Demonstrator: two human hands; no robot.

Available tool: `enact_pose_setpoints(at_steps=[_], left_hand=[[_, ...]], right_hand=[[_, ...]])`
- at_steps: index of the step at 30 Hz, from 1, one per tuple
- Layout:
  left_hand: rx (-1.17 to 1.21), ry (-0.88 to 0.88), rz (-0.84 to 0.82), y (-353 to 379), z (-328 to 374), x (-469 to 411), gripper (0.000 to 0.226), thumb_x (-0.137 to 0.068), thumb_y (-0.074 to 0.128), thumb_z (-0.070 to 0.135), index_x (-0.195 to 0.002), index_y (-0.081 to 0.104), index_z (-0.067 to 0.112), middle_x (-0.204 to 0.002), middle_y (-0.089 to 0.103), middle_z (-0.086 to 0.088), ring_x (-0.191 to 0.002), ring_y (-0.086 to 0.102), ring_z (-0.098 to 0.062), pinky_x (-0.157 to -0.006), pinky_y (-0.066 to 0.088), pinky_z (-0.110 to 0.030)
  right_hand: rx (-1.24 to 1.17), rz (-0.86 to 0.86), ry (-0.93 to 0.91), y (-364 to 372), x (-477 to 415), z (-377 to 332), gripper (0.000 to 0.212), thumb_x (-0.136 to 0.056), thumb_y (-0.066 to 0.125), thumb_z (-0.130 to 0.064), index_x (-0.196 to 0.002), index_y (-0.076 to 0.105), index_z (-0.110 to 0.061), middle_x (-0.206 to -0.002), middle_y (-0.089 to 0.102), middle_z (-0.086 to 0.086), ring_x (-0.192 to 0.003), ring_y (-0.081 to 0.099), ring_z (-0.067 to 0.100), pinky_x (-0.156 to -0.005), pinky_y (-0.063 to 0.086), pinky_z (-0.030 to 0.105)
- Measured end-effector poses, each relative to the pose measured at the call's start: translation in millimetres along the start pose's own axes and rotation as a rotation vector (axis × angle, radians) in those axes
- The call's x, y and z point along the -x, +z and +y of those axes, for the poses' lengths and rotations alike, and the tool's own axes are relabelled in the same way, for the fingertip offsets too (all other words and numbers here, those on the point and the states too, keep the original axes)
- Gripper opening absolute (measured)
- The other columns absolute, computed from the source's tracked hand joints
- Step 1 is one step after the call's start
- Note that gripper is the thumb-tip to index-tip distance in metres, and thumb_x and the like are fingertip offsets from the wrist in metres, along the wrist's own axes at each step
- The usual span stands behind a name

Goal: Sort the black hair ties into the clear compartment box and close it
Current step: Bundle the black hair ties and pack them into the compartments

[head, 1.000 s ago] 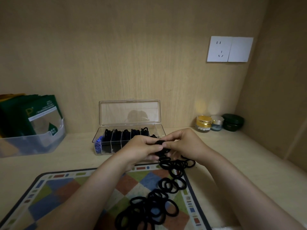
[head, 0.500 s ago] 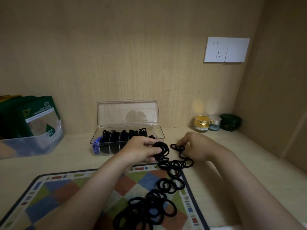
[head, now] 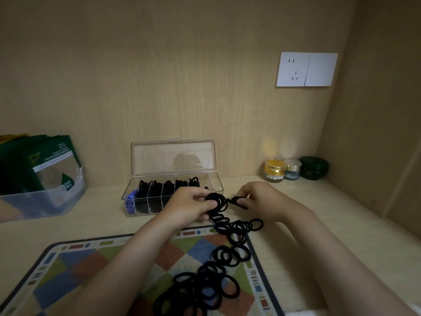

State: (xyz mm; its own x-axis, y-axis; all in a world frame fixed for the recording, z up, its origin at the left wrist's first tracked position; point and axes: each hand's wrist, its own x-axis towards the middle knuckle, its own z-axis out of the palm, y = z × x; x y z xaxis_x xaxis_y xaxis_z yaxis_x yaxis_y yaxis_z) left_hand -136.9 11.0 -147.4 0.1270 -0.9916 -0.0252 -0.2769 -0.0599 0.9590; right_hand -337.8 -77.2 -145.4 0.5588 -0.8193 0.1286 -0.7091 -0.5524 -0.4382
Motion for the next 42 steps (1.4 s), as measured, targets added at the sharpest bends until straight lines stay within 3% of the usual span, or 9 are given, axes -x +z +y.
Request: enact_pose_setpoints(at_steps=[5,10,14,17,22,27,33,37,42], left_hand=[[-0.058,0.011,0.048,1.2,-0.3,-1.5,0.024,-0.088,0.072,0.012,-0.111,0.073,0.018,-0.097,0.075,0.000,-0.074,0.071,-0.021,-0.079,0.061,-0.037],[-0.084,0.021,0.095,1.4,-1.0,-4.0,0.022,-0.088,0.072,0.014,-0.109,0.075,0.017,-0.095,0.076,0.000,-0.069,0.070,-0.018,-0.081,0.060,-0.042],[0.030,0.005,-0.007,3.4,0.8,-2.9,0.021,-0.087,0.075,0.015,-0.108,0.076,0.018,-0.100,0.076,-0.004,-0.087,0.075,-0.020,-0.080,0.062,-0.035],[0.123,-0.014,-0.076,5.5,0.4,-0.9,0.024,-0.084,0.078,0.018,-0.108,0.076,0.017,-0.103,0.076,-0.004,-0.092,0.074,-0.016,-0.078,0.061,-0.027],[0.206,-0.018,-0.101,2.9,-0.2,-0.8,0.023,-0.090,0.070,0.011,-0.113,0.073,0.011,-0.107,0.075,-0.008,-0.097,0.073,-0.019,-0.085,0.060,-0.033],[0.317,-0.018,-0.133,2.6,0.9,-1.3,0.028,-0.095,0.062,0.022,-0.116,0.070,0.005,-0.110,0.074,-0.013,-0.103,0.072,-0.027,-0.089,0.059,-0.040],[0.241,0.048,-0.055,-1.5,-2.3,-3.3,0.030,-0.091,0.066,0.007,-0.121,0.068,0.005,-0.110,0.074,-0.009,-0.097,0.074,-0.020,-0.083,0.060,-0.032],[0.276,0.070,-0.104,-8.4,1.8,-0.4,0.028,-0.092,0.064,0.006,-0.120,0.068,0.006,-0.111,0.074,-0.010,-0.097,0.073,-0.022,-0.077,0.060,-0.024],[0.283,0.097,-0.053,-12.3,4.1,-0.6,0.029,-0.089,0.070,0.006,-0.117,0.065,0.012,-0.107,0.074,-0.009,-0.085,0.073,-0.014,-0.070,0.059,-0.022]], right_hand=[[-0.601,-0.104,-0.031,-4.5,5.9,-8.8,0.020,-0.101,0.055,-0.023,-0.086,0.067,-0.016,-0.071,0.064,0.001,-0.062,0.058,0.008,-0.059,0.045,0.021],[-0.999,-0.337,-0.133,-9.1,10.0,-16.4,0.022,-0.099,0.057,-0.029,-0.083,0.068,-0.019,-0.063,0.049,0.009,-0.056,0.039,0.018,-0.052,0.036,0.023],[-0.867,-0.336,-0.057,-2.1,11.0,-23.9,0.020,-0.099,0.058,-0.028,-0.089,0.070,-0.016,-0.059,0.049,0.006,-0.050,0.041,0.018,-0.050,0.033,0.026],[-0.666,-0.167,0.034,6.6,9.2,-30.9,0.020,-0.100,0.058,-0.025,-0.093,0.071,-0.012,-0.055,0.052,0.000,-0.046,0.043,0.013,-0.046,0.036,0.025],[-0.472,0.115,0.032,16.3,2.8,-35.2,0.011,-0.095,0.064,-0.021,-0.087,0.070,-0.015,-0.063,0.065,-0.007,-0.041,0.050,-0.003,-0.044,0.036,0.012],[-0.275,0.254,-0.026,20.0,1.2,-34.2,0.006,-0.088,0.068,-0.026,-0.083,0.071,-0.024,-0.074,0.071,-0.005,-0.067,0.064,0.003,-0.063,0.052,0.023],[-0.534,0.213,-0.003,14.9,2.9,-37.5,0.010,-0.088,0.074,-0.024,-0.090,0.066,-0.017,-0.068,0.068,-0.001,-0.043,0.057,0.010,-0.045,0.041,0.021],[-0.651,0.211,0.067,6.8,7.5,-42.1,0.032,-0.083,0.079,-0.030,-0.107,0.061,-0.020,-0.087,0.071,0.000,-0.056,0.064,0.015,-0.041,0.041,0.021],[-0.835,-0.048,0.040,3.4,11.5,-51.2,0.022,-0.094,0.066,-0.022,-0.108,0.073,-0.007,-0.091,0.075,0.010,-0.073,0.070,0.021,-0.051,0.055,0.029]])
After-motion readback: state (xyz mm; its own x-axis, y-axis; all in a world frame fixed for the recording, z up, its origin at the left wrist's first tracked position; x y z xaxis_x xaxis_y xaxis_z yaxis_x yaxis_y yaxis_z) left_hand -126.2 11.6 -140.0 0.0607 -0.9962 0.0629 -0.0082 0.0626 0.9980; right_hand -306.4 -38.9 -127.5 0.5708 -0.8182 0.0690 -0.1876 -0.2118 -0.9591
